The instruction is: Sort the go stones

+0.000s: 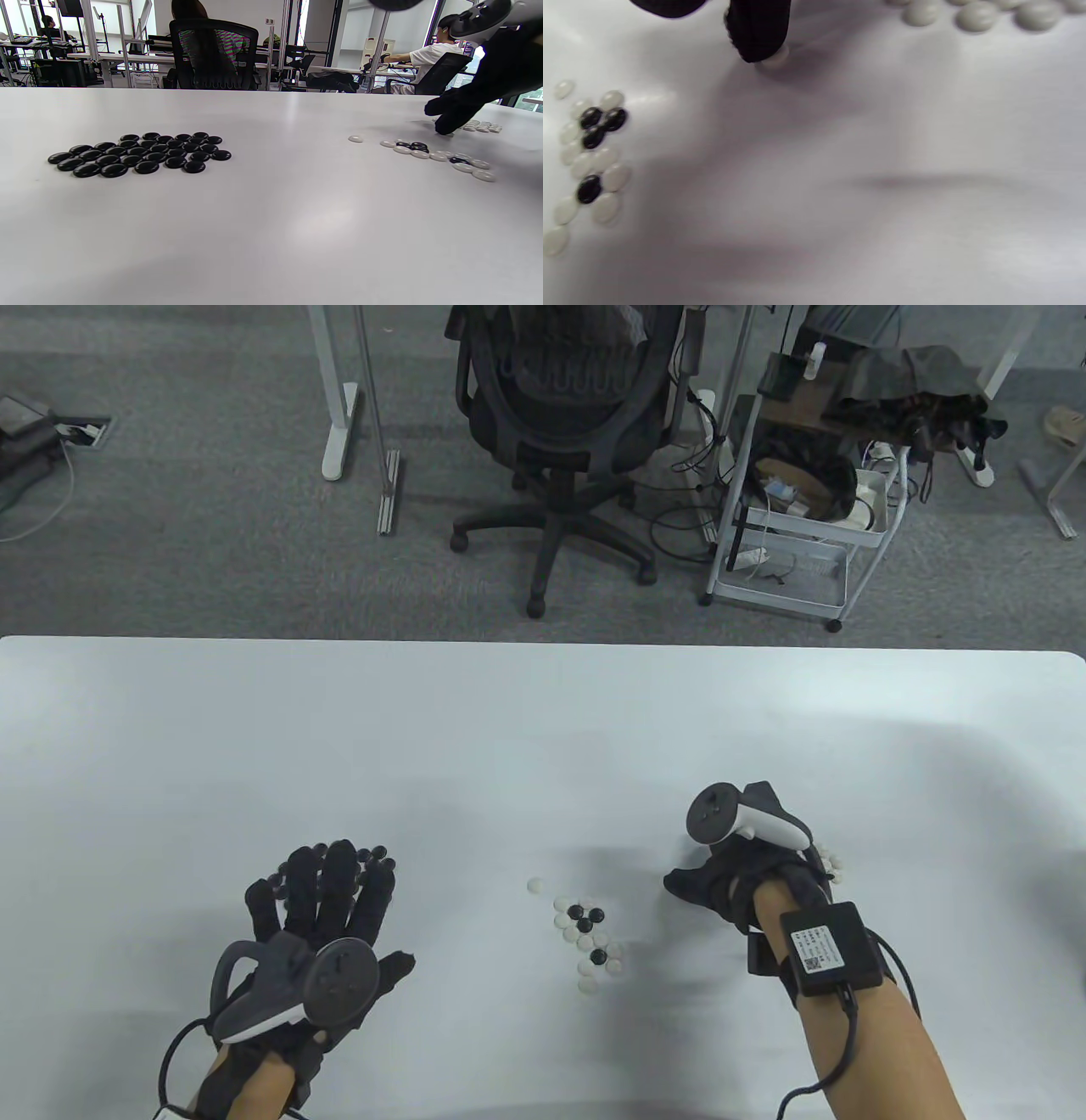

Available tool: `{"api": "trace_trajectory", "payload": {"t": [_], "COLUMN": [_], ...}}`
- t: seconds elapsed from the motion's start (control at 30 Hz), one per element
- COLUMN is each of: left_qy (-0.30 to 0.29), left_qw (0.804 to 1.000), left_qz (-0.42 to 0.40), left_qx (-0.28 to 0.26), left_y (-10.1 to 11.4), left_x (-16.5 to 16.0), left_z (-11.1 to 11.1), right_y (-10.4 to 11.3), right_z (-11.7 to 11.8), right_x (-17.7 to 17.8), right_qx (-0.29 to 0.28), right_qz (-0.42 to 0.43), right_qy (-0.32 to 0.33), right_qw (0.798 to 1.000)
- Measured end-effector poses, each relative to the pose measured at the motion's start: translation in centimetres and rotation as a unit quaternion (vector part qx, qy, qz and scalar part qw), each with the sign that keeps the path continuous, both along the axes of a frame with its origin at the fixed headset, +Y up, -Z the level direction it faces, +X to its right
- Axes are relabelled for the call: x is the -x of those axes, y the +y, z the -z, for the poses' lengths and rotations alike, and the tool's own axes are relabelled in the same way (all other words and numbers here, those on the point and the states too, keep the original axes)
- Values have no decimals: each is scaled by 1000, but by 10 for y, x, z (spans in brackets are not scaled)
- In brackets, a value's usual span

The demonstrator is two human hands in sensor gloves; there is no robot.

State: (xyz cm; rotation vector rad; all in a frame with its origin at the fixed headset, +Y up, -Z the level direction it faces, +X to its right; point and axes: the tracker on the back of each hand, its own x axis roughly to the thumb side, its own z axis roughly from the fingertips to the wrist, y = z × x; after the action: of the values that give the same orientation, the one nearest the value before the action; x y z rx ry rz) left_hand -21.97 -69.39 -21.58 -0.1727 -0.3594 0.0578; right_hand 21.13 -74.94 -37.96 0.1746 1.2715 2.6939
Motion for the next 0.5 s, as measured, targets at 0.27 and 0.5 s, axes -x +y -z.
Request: {"api": "trace_trajectory", "payload": {"t": [0.27, 0.5], "left_qy": [2, 4], "left_qw": [1000, 1000], "left_qz": [3, 4], "left_qx": [3, 5], "left_y": [0, 0], "left_x": [0, 0], "left_z": [1, 1], "right_y": [0, 10], "right_z": [0, -6], "right_x": [-38, -34], "right_qx": [-14, -31], "right_qz": [-19, -16], "right_qy": [-38, -23], "right_qw": [999, 999]}}
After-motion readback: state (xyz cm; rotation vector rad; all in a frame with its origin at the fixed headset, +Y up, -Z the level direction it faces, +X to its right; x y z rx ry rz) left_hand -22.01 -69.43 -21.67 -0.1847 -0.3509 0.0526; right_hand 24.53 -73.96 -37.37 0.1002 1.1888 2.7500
